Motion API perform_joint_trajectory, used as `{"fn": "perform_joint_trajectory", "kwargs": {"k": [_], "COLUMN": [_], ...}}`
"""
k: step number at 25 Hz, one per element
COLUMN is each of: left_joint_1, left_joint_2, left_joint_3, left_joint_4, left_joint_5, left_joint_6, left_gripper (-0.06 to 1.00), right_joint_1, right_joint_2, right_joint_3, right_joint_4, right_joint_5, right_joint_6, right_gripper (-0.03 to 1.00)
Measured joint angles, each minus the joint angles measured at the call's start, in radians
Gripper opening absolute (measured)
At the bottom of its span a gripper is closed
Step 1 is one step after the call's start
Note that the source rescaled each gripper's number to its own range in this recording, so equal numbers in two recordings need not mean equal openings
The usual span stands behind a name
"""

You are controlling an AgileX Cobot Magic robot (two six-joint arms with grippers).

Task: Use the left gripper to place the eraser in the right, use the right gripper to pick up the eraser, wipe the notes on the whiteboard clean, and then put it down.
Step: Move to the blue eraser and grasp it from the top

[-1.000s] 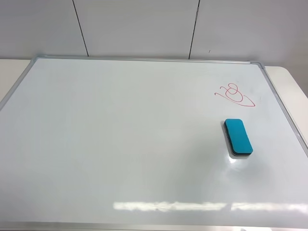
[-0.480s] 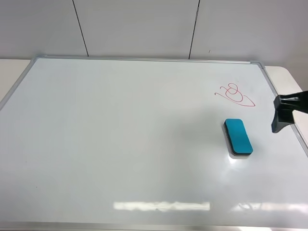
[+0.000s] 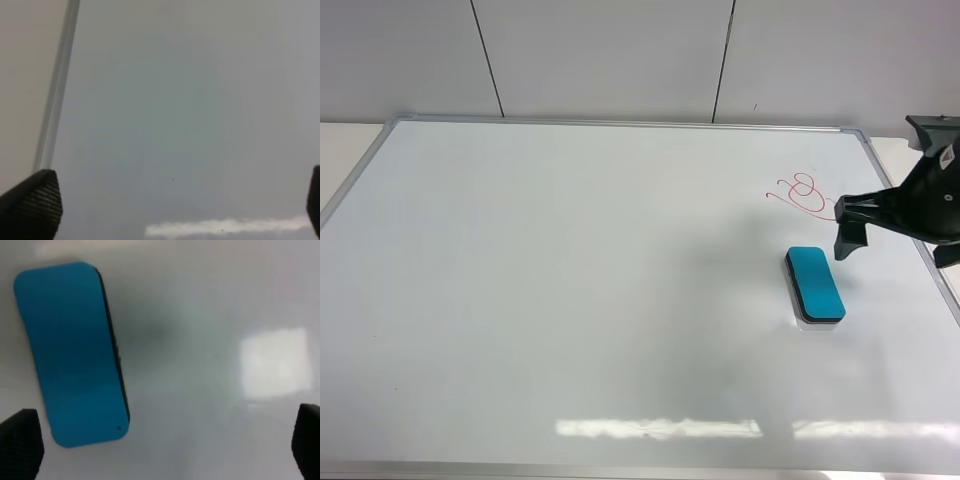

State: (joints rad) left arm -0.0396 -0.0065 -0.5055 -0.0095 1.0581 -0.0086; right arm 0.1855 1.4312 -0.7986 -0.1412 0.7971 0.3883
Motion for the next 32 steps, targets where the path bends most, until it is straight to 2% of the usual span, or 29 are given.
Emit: {"fn": "perform_joint_trajectory", "kwargs": {"k": [5,9,14,20,24,32], "left_joint_1": [0.0,0.0,0.0,0.0,0.0,0.0], "left_joint_2": [0.0,0.0,0.0,0.0,0.0,0.0], "left_joint_3": [0.0,0.0,0.0,0.0,0.0,0.0], "left_joint_4": [0.0,0.0,0.0,0.0,0.0,0.0], "left_joint_5": [0.0,0.0,0.0,0.0,0.0,0.0], "left_joint_6": [0.0,0.0,0.0,0.0,0.0,0.0], "left_gripper": [1.0,1.0,1.0,1.0,1.0,1.0], "right_joint_1": [0.0,0.0,0.003,0.048,0.078,0.081], "right_joint_2": [0.08,0.149,0.24,0.321,0.34,0.34], "right_joint_3": [0.0,0.0,-0.001,-0.057,-0.084,-0.084], "right_joint_4": [0.029,0.059,0.059,0.056,0.057,0.063], "right_joint_5": [-0.122,-0.167,-0.174,-0.171,-0.178,-0.192], "right_joint_6": [-0.021,-0.028,-0.028,-0.044,-0.044,-0.044], "right_gripper": [1.0,1.0,1.0,1.0,1.0,1.0]}}
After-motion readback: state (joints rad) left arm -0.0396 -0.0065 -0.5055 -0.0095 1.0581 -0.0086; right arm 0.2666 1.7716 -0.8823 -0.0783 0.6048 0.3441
